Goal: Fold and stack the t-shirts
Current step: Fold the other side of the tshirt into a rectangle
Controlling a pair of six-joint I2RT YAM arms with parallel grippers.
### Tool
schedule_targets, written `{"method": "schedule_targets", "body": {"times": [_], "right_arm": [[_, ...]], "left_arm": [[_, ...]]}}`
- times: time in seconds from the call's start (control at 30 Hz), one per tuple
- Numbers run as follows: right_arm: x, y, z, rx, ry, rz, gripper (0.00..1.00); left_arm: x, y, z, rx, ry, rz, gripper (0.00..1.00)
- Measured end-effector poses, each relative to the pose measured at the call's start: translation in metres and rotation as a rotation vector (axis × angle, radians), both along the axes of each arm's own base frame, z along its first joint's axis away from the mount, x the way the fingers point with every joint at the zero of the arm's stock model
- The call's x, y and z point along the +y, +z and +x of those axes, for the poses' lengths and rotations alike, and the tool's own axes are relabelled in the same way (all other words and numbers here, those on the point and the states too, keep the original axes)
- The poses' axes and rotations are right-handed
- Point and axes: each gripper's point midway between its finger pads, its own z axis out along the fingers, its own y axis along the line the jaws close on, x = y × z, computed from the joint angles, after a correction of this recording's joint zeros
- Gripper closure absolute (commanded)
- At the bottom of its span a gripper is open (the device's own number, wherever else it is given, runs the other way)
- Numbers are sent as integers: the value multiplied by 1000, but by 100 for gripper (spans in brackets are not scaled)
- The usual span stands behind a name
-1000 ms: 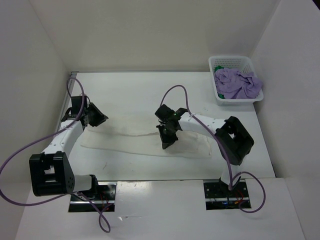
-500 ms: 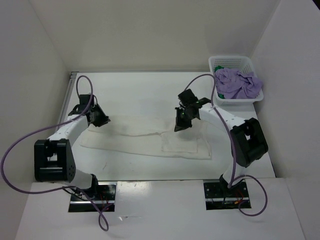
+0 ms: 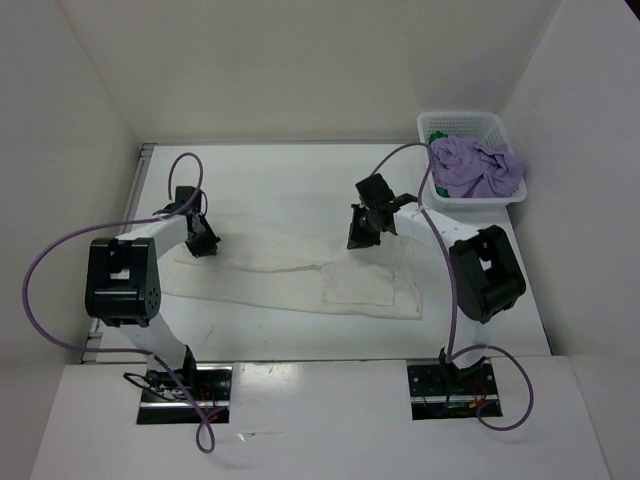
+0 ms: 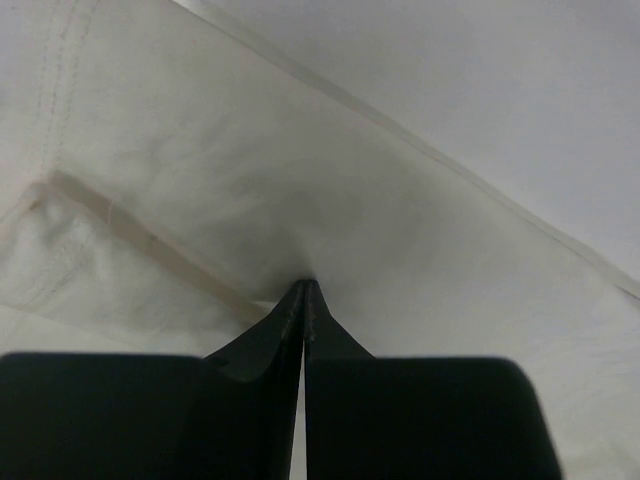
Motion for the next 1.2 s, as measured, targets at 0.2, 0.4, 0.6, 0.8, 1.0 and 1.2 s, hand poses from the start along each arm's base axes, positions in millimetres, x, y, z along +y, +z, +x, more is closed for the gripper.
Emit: {"method": "schedule_targets", "body": {"times": [0.2,0.4,0.6,0.8,1.0,1.2], "right_arm": [[-30,-8,32,-21,-139,0,100],[-67,-35,51,26,-259,-15,99],[-86,-39,59,33,-312,-18,99],[-88,-33,58,22,-315,-22,96],[-102,5,55,-81,-349,-36,71],[-134,3,55,-81,-405,-73,63]], "left_arm": [[13,4,-27,60,35,17,94],[16,14,-59,132,34,10,87],[13,36,-76,147,14,-26,86],[11,67,-68,22,31,-91,85],[-43,49,-37,-5,-75,-178,83],[-63,21,-4,3,-102,-223,83]]}}
